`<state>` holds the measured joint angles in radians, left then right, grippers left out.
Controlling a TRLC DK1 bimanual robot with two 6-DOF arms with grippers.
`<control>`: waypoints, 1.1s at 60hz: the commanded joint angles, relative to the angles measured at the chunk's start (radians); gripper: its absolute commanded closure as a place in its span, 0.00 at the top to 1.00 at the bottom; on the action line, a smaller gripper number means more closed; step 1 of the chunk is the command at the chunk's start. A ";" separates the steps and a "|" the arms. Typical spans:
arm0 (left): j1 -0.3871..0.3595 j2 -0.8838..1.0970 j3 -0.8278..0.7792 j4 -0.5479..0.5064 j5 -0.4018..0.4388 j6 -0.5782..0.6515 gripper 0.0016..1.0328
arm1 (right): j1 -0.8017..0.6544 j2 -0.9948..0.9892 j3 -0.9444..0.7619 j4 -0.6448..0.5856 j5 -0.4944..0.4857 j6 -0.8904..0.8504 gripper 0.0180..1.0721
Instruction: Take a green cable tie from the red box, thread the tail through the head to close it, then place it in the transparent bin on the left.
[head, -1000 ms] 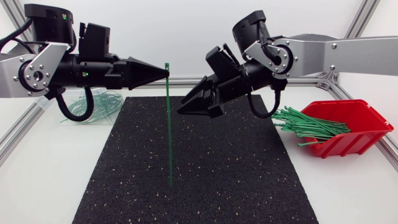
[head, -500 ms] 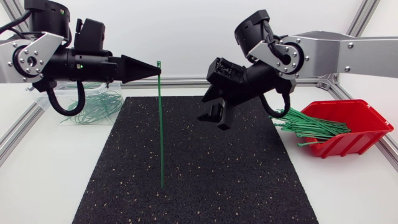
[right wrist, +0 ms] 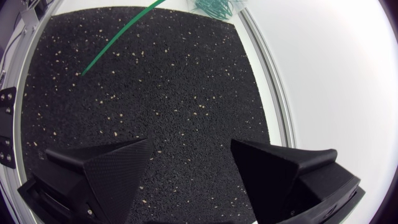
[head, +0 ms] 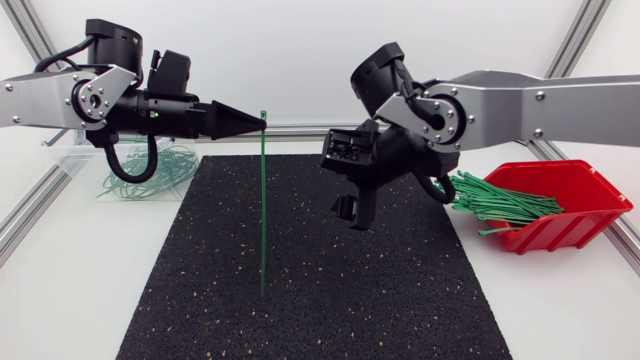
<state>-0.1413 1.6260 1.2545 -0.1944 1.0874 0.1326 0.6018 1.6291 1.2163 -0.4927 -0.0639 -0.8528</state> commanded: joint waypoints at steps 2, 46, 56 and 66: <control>-0.014 0.048 0.057 -0.008 0.016 0.024 0.03 | 0.036 0.014 -0.070 0.072 0.084 -0.040 0.94; 0.002 0.176 0.138 -0.057 0.017 0.082 0.03 | 0.280 0.025 -0.239 0.410 0.300 -0.353 0.95; 0.011 0.201 0.158 -0.059 0.017 0.062 0.03 | 0.331 0.015 -0.328 0.565 0.308 -0.453 0.92; 0.012 0.207 0.166 -0.060 0.019 0.052 0.03 | 0.360 0.043 -0.368 0.668 0.309 -0.532 0.92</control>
<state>-0.1371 1.8111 1.3941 -0.2436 1.0946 0.1871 0.9440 1.6482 0.8692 0.1455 0.2375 -1.3243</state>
